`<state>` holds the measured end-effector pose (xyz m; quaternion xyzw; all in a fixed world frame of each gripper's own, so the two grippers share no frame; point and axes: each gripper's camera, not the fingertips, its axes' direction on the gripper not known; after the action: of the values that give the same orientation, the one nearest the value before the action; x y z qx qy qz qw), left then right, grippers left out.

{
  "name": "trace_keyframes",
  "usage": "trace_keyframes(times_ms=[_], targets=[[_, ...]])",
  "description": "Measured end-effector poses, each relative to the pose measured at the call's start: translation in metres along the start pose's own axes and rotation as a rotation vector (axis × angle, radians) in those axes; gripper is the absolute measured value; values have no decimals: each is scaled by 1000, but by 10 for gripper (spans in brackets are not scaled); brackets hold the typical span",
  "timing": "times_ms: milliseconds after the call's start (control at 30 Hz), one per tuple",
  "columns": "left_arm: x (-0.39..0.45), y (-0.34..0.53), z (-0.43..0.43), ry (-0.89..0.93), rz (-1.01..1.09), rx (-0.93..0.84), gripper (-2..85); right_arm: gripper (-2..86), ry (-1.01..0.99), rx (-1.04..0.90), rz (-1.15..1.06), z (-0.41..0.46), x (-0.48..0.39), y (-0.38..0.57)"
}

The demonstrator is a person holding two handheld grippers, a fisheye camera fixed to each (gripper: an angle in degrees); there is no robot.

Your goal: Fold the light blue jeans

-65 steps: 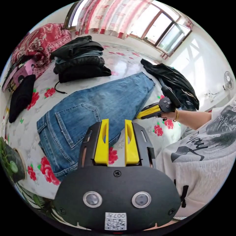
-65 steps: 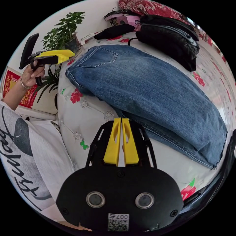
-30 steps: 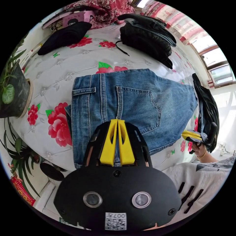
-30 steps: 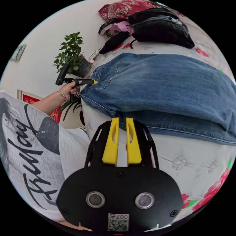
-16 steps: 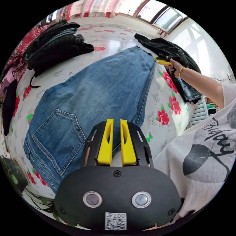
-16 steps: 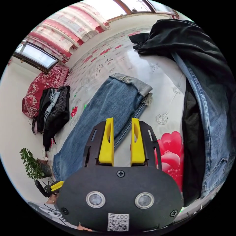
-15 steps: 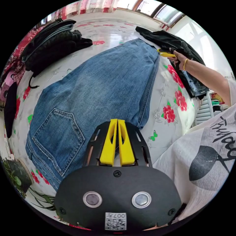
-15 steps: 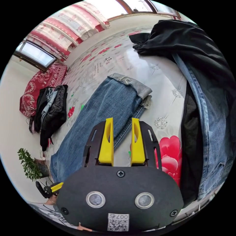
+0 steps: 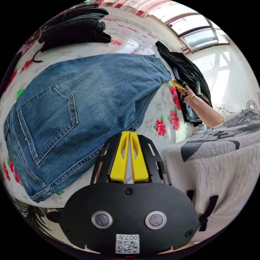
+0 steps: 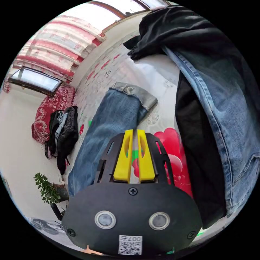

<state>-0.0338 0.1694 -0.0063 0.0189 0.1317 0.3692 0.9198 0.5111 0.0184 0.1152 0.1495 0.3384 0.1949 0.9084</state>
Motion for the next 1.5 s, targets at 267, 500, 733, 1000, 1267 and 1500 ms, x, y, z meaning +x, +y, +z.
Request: trace_keyframes(times_ms=[267,500,733,1000,1267,1500], targets=[[-59,84,-89,104,-492,278,57,68,-316,150,201,-12,30,15],[-100,193,-150,108,-944,524,105,14,-519,139,292,-10,-18,11],[-132,273,-200,196,-1161,837,133,1,-559,-11,-830,-84,-302,125],[-165,277,-209,257,-1191,850,116,4,-171,-446,-1272,22,-413,383],[-168,287,-241,255,-1134,777,83,47,-174,-478,-1305,36,-437,421],[-167,287,-260,240,-1138,750,54,57,-98,-671,-1423,109,-465,473]])
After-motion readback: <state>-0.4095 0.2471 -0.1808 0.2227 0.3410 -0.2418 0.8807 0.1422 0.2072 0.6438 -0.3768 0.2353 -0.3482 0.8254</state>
